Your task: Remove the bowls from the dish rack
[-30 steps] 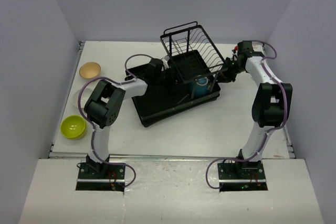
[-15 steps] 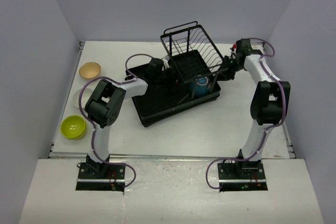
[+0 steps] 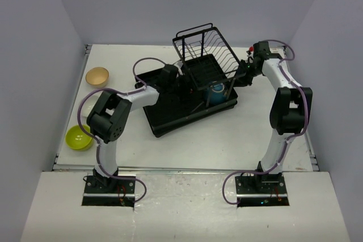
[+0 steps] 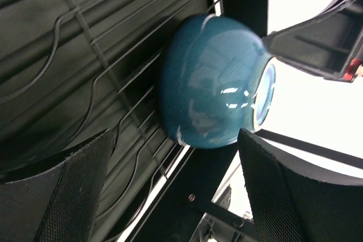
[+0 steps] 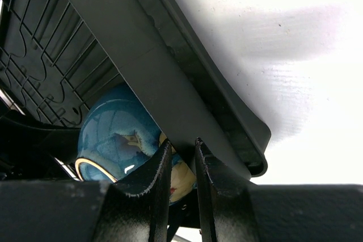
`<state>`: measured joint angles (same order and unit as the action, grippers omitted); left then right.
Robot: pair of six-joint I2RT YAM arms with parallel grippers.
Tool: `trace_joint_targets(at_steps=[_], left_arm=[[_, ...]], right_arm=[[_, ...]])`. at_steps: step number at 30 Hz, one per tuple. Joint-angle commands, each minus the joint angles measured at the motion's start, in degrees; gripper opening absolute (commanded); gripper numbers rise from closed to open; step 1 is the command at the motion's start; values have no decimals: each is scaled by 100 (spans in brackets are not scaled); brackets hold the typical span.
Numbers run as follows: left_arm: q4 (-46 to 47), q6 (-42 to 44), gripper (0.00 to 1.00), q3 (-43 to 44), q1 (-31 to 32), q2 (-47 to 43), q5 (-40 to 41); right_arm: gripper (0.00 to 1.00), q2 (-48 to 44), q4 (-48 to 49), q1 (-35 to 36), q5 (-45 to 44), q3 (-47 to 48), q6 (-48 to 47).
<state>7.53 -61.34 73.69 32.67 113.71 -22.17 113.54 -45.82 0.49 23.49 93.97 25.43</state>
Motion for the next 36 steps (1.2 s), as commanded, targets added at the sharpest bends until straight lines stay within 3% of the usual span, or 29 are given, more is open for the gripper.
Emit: trace_joint_targets(at_steps=[1,8,15,22,28,36], left_arm=[[116,61,89,-267,47,-463,266],[477,-44,89,-575,29,-543,117],[1030,-53,89,-724,-14,-569,-103],[1295,-62,89,-689,-102,-499,-279],[1435,-176,89,-672,-182,-447,-437],[1831,-396,89,-567,-182,-200,-797]], right_arm=[[22,275,-366,338,270,33,-161],[21,152,-261,355,499,-169,-267],[22,-455,12,346,-141,-415,-153],[32,-578,-111,101,-529,15,-29],[35,-534,-418,-339,-460,508,-117],[28,-718,-366,-348,15,245,-21]])
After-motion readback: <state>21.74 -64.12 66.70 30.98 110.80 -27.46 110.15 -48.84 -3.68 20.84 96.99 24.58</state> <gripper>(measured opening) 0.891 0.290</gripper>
